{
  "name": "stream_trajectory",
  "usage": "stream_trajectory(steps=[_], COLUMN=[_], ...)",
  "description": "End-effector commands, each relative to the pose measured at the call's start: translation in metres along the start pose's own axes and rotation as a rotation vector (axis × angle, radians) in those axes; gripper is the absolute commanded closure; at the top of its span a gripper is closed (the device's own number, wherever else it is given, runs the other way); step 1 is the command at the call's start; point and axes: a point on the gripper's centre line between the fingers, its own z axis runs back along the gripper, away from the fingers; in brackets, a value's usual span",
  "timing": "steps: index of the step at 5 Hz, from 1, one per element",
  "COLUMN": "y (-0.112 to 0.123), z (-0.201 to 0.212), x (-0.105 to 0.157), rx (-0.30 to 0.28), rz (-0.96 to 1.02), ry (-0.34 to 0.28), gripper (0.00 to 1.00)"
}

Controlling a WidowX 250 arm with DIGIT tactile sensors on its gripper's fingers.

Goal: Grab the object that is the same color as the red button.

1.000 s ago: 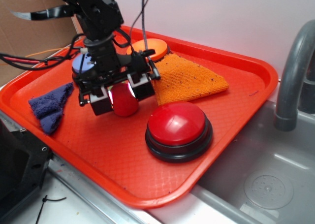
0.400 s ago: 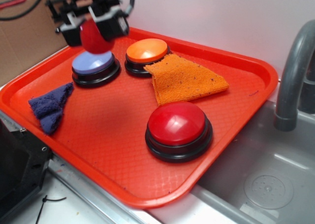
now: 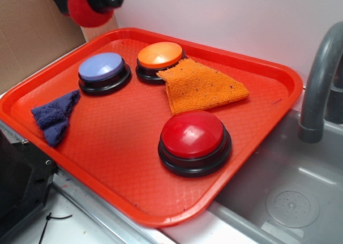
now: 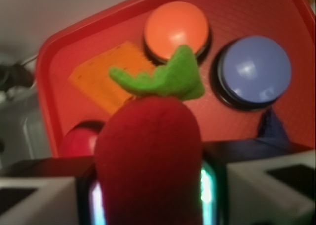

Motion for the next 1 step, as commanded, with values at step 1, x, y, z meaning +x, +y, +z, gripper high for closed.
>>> stream_trajectory(steps=[1], y=[0.0074], z=[0.0166], x=[0.016], rx=[0.041], rz=[0.014], ry=[-0.026], gripper=[1.0])
